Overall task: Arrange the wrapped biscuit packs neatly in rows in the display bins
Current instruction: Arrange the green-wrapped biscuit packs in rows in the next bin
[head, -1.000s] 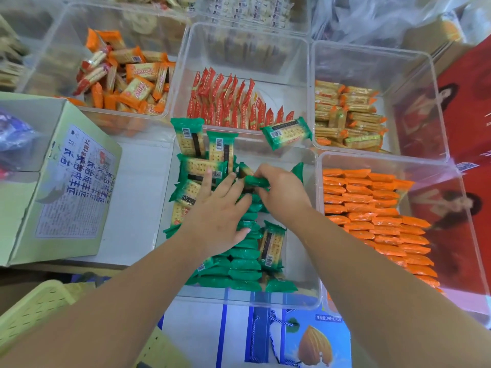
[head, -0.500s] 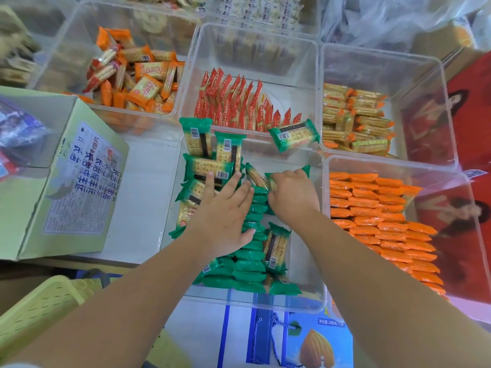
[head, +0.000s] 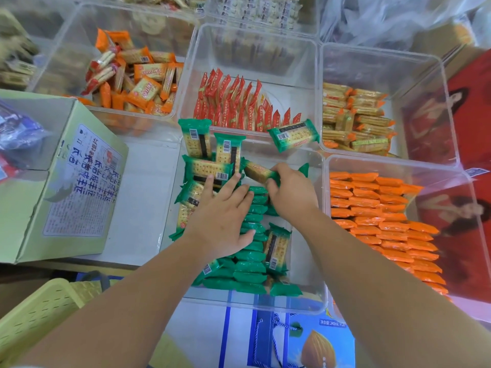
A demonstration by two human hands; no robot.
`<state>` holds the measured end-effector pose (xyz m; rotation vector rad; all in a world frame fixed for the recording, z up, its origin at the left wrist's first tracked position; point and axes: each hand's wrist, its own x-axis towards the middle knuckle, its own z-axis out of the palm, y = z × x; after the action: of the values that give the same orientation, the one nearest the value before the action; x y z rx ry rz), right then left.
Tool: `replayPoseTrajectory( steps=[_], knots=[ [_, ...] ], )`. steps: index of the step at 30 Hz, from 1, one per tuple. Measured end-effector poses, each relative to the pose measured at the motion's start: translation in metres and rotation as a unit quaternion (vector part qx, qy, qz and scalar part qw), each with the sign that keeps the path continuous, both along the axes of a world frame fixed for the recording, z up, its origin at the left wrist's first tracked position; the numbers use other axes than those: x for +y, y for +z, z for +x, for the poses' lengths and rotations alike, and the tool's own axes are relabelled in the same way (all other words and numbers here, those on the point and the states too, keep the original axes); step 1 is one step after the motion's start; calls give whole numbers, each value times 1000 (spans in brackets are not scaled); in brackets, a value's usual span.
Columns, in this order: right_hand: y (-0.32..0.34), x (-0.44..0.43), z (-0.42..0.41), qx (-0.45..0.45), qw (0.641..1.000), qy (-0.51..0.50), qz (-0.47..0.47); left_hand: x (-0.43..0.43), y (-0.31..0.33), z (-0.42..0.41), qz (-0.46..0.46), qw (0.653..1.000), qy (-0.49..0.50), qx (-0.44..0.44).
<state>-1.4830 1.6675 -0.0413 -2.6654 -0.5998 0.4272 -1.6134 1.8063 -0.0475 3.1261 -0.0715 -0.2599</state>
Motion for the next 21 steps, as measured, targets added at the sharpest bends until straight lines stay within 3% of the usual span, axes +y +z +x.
replayPoseTrajectory(
  steps=[6,12,21],
  knots=[
    [9,0,2,-2,996,27,80,0,0,-1,-7,1000,-2,-12],
    [13,7,7,10,995,96,16,0,-2,0,-2,1000,-1,-17],
    [10,11,-7,103,986,133,7,-3,-6,-1,-8,1000,15,-23]
  ],
)
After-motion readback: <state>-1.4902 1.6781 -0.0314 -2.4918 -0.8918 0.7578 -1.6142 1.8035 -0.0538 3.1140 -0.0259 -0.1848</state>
